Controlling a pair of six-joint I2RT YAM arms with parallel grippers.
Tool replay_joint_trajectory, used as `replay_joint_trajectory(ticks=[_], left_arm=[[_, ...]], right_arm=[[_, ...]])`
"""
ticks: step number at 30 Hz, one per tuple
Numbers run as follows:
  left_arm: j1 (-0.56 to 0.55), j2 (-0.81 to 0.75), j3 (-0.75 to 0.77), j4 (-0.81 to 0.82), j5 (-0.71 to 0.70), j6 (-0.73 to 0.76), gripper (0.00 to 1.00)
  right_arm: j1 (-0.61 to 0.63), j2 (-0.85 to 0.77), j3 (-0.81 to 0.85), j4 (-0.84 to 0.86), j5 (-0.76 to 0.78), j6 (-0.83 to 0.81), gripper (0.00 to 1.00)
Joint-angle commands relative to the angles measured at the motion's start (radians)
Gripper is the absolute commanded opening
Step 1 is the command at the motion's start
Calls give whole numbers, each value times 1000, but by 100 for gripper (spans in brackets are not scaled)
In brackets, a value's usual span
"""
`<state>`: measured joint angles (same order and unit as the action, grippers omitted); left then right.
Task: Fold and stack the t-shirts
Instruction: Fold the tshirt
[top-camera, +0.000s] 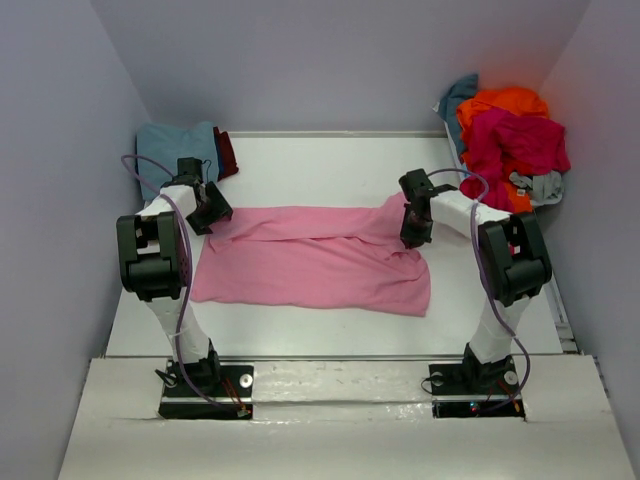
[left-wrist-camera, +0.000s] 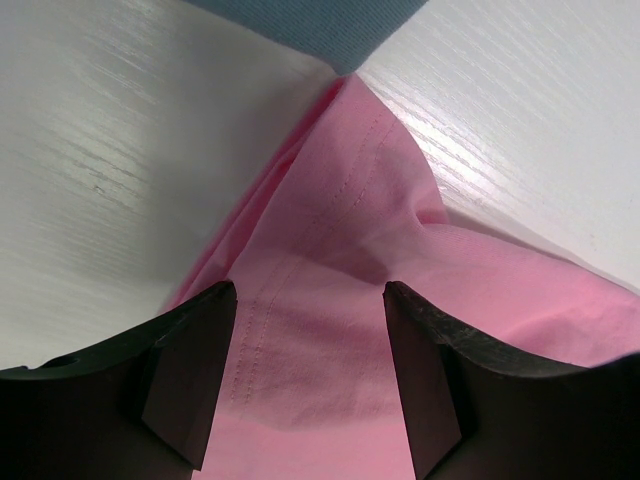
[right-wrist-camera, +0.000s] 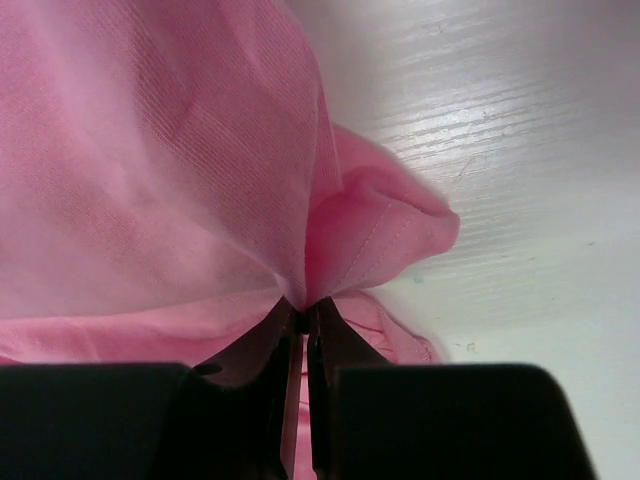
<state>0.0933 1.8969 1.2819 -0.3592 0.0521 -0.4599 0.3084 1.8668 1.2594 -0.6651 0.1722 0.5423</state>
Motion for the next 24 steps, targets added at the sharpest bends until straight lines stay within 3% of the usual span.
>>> replay_joint_trajectory(ticks=[1, 6, 18, 24], left_arm=[[6, -44, -13, -9, -5, 15, 73], [6, -44, -12, -11, -3, 15, 73], [16, -41, -21, -4, -3, 13, 73], [16, -42, -21, -3, -3, 15, 73]], right_arm=[[5, 5, 21, -10, 24, -11, 7], [5, 0, 38, -28, 26, -12, 7], [5, -64, 311, -292, 18, -31, 7], [5, -60, 344, -367, -10, -33, 7]])
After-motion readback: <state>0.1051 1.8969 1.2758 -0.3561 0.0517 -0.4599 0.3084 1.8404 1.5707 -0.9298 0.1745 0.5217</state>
